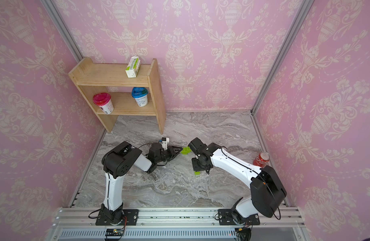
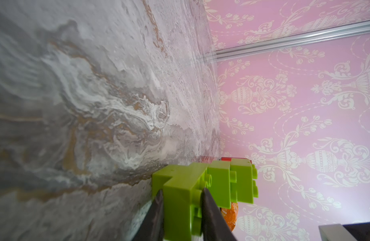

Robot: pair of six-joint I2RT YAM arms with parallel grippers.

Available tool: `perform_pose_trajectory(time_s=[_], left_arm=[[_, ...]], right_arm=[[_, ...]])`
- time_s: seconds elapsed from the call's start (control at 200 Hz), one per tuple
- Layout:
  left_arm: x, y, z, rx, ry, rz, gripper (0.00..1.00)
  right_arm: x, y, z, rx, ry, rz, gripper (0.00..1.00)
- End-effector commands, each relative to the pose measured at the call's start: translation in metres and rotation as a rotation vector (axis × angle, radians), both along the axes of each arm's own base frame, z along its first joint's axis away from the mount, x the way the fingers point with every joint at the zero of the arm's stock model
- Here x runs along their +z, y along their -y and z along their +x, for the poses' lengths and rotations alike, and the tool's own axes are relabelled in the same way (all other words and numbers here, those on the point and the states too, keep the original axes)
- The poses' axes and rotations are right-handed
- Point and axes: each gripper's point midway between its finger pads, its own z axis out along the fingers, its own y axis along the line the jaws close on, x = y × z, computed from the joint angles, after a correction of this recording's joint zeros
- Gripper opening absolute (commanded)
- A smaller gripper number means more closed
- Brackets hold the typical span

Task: Assemble the letter v with lego
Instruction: Assemble the lego brick with the lego brick.

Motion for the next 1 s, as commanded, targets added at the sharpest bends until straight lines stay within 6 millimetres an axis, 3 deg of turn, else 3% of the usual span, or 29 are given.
perform_pose_trajectory(time_s=[0.0,0.25,0.635,0.996], left_arm=[[-0.052,-0.012,-0.016,0.008,-0.156,0.096,0.21],[-0.052,-0.012,-0.016,0.006,-0.158,0.097,0.20],[-0.051,-0.011,-0.015,0.006,-0.157,0.092,0.20],[-0.049,-0.011,-0.015,0.008,-0.152,0.089,0.20]], right_arm=[[-0.009,-0.005,-0.001,-0.104,-0.021,-0.006,0.00],[-0.023,-0.018,0.003,-0.086,-0.039,-0.029,0.00],[-0.036,-0.016,0.011,-0.063,-0.045,-0.107,0.00],[-0.047,-0.018,0.005,-0.042,-0.104,-0.137,0.00]])
